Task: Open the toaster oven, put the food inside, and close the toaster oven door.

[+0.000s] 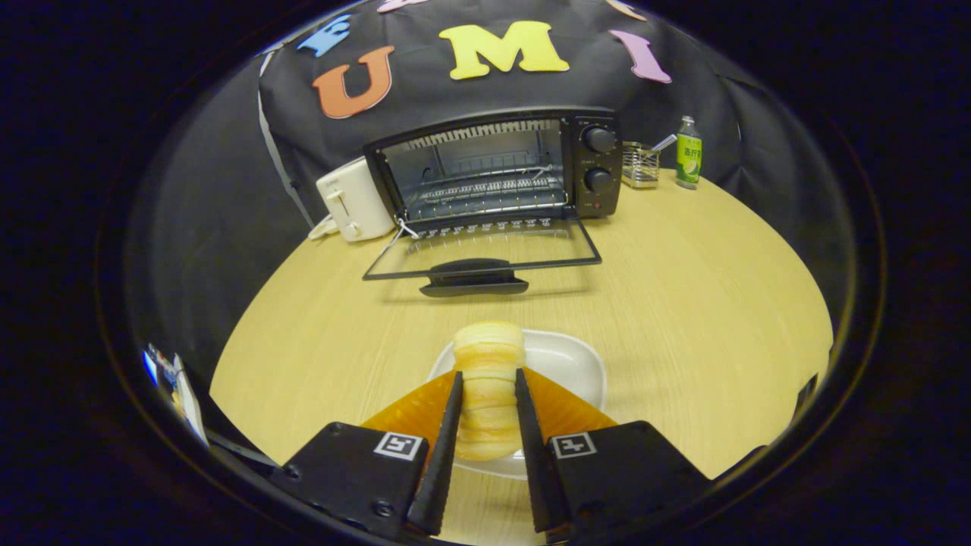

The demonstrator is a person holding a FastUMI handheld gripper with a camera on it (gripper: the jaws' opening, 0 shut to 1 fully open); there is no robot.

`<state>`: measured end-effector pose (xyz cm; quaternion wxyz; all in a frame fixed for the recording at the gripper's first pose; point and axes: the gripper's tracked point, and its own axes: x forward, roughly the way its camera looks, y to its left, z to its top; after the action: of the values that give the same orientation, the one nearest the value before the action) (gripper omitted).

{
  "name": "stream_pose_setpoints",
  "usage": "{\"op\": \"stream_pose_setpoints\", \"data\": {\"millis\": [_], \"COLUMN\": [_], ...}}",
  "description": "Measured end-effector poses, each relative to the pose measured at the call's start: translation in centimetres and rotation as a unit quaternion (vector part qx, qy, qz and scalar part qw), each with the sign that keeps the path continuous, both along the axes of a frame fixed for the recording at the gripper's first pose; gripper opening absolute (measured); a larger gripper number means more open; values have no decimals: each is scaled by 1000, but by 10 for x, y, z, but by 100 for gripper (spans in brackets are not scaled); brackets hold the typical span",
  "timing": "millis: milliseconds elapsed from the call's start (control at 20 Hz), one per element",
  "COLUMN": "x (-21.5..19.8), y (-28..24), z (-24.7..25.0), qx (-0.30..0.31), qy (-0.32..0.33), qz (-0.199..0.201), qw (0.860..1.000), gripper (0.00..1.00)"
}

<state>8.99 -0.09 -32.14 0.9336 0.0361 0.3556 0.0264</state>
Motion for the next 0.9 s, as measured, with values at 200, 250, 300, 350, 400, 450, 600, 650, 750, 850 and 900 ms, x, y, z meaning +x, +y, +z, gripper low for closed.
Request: {"op": "stream_pose_setpoints", "data": {"millis": [200, 250, 300, 350, 400, 450, 600, 650, 750, 850, 900], "x": [7, 9, 12, 15, 19, 22, 36, 41, 54, 69, 78], "y": [17, 15, 14, 13, 13, 14, 18, 18, 20, 19, 19], "z": [36, 45, 53, 62, 70, 77, 92, 95, 102, 106, 105], "qx": [107, 126, 138, 146, 153, 161, 191, 201, 222, 234, 240], "qy": [-51, -66, -80, -95, -109, -122, -147, -154, -172, -197, -203], "qz": [7, 3, 0, -1, 1, 4, 13, 13, 17, 18, 18], "qw": [993, 990, 987, 985, 982, 979, 970, 967, 960, 952, 949], "gripper": [47, 47, 47, 47, 47, 47, 47, 47, 47, 47, 47]}}
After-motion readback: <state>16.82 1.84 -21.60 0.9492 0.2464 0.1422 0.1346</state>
